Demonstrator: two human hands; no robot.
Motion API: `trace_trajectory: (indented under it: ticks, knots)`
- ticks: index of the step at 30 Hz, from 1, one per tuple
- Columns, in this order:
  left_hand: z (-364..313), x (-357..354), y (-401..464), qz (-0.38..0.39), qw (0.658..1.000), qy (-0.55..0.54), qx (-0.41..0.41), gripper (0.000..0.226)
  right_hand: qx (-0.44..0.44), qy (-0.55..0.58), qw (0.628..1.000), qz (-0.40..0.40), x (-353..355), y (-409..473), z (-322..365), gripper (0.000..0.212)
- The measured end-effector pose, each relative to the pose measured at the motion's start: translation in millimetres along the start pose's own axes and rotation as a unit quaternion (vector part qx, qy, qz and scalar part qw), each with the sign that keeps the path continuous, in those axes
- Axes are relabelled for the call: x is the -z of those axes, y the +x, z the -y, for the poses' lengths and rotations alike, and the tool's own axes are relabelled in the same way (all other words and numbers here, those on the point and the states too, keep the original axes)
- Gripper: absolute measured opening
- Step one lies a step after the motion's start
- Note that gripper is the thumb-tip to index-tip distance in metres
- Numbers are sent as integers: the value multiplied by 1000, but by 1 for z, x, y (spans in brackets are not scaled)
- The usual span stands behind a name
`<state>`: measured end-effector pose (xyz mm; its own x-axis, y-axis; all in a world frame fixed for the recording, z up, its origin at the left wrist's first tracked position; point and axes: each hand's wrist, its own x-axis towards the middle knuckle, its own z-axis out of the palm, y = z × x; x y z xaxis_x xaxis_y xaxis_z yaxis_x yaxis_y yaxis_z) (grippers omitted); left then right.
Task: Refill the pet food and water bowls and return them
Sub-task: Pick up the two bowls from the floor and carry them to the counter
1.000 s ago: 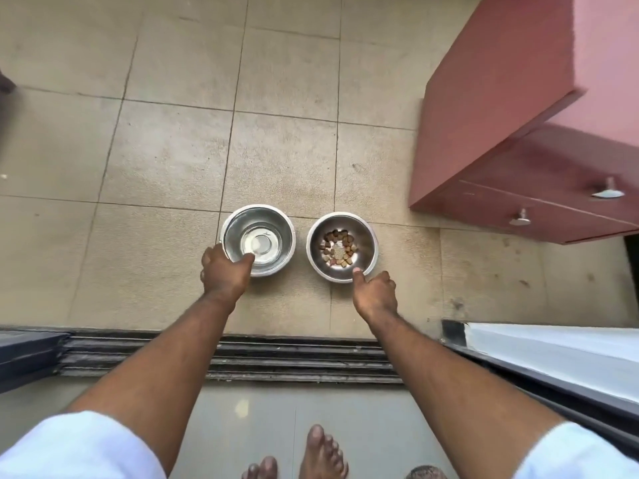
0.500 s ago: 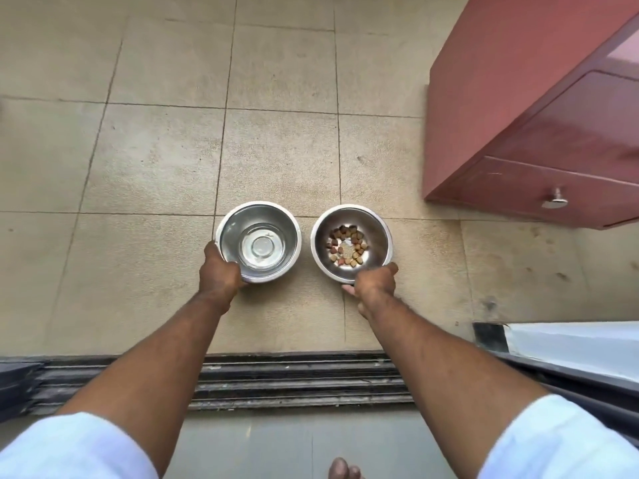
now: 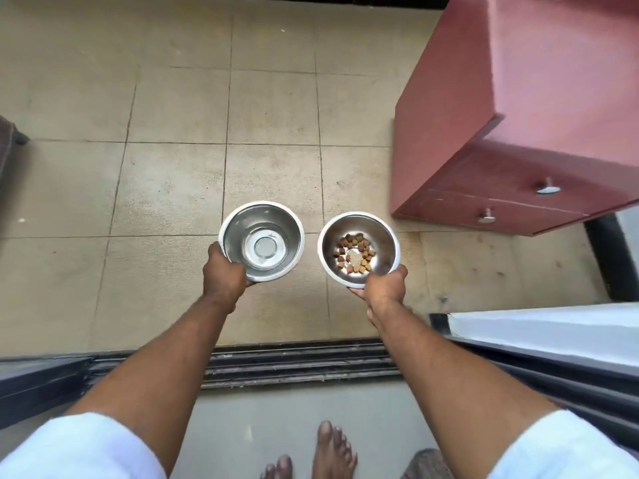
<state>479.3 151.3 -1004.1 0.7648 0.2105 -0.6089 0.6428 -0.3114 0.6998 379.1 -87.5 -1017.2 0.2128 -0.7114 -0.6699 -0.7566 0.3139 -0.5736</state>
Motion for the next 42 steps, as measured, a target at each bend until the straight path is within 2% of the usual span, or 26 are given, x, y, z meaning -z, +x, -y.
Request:
trace_trajectory:
  ticks: [3, 8, 12, 15, 19, 23, 26, 29, 38, 42]
  knots:
    - [-44, 17, -51, 6, 1000, -4, 8, 51, 4, 4, 1000, -7, 39, -46, 28, 51]
    - [-164, 73, -155, 31, 999, -10, -18, 50, 19, -8, 1000, -13, 123, -152, 107, 56]
    - [-252, 127, -236, 42, 998, -21, -37, 54, 34, -14, 999, -26, 185, -243, 167, 41]
    - [-297, 164, -289, 44, 997, -25, -50, 53, 47, -6, 999, -21, 229, -311, 194, 38]
    - [-337, 209, -355, 54, 996, -36, -61, 48, 50, 60, 996, -34, 282, -392, 206, 42]
    - [-352, 237, -413, 100, 991, -38, -80, 48, 47, 134, 988, -54, 324, -457, 196, 41]
    - [-358, 252, -449, 142, 984, -31, -107, 45, 50, 207, 972, -103, 357, -503, 179, 37]
    - [-360, 259, -479, 189, 972, 1, -137, 44, 43, 273, 951, -138, 385, -545, 159, 43]
    - [-342, 242, -594, 341, 915, 80, -199, 49, 33, 353, 907, -227, 467, -627, 79, 52]
    - [-330, 214, -644, 397, 883, 118, -218, 45, 19, 395, 868, -299, 514, -651, 38, 49]
